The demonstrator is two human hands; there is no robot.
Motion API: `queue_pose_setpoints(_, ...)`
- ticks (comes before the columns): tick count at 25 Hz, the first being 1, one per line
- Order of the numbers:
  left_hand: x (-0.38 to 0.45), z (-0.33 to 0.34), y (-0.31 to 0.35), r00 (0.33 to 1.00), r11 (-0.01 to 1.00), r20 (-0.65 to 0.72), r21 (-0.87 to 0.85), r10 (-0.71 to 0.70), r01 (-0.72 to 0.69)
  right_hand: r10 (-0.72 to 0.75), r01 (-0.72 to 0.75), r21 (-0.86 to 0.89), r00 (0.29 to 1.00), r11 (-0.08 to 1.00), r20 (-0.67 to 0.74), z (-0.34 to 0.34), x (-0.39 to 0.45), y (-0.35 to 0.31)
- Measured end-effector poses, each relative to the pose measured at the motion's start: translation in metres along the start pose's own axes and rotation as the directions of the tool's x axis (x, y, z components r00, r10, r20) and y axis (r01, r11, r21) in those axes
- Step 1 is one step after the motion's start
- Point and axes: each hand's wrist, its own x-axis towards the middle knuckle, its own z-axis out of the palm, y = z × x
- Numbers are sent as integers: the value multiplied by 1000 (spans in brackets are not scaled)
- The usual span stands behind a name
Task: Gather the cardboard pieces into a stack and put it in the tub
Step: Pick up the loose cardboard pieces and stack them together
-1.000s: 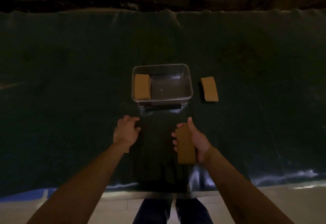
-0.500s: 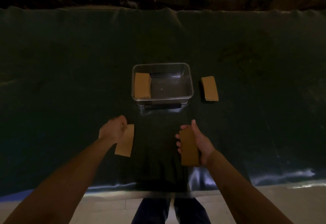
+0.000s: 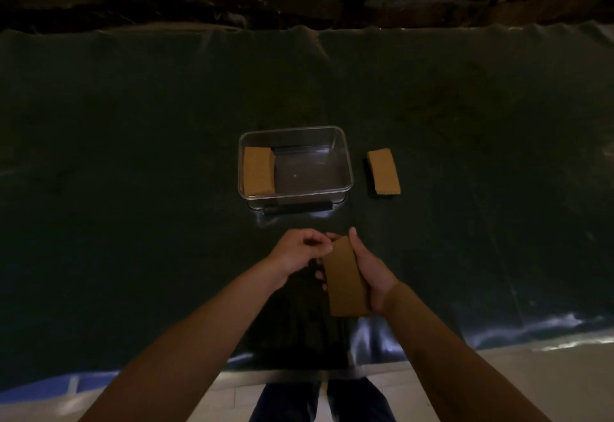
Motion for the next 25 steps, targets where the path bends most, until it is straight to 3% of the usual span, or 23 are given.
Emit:
queue_pose_setpoints(7,0,15,8,988,989,-91,91,127,-119,-56,53,70,998,996,42,-1,-1,-5)
queue_pose_setpoints(9,-4,17,6,963,965,-151,175,223,-196,-73,72,77,997,994,7,1,-3,-5)
queue_pose_setpoints(11,-9,13,4,939,922,-33,200,343,-331,-75,78,58,996,995,-51,-2,-7,-9)
queue_pose_setpoints(13,-19,10,7,918,921,265,177,295,-347,-64,65,7,991,998,-120,-4,-11,-15)
queue_pose_setpoints(15,-31,9,11,873,837,429,369,231,-403,-47,45,-15,985,999,-167,-2,-13,-20)
queue_pose_setpoints(17,-35,13,13,867,701,418,532,269,-474,-55,51,-26,980,998,-191,6,-15,-22)
queue_pose_setpoints(25,-31,10,15,843,533,344,659,413,-530,-23,37,101,990,994,-138,11,-25,-19)
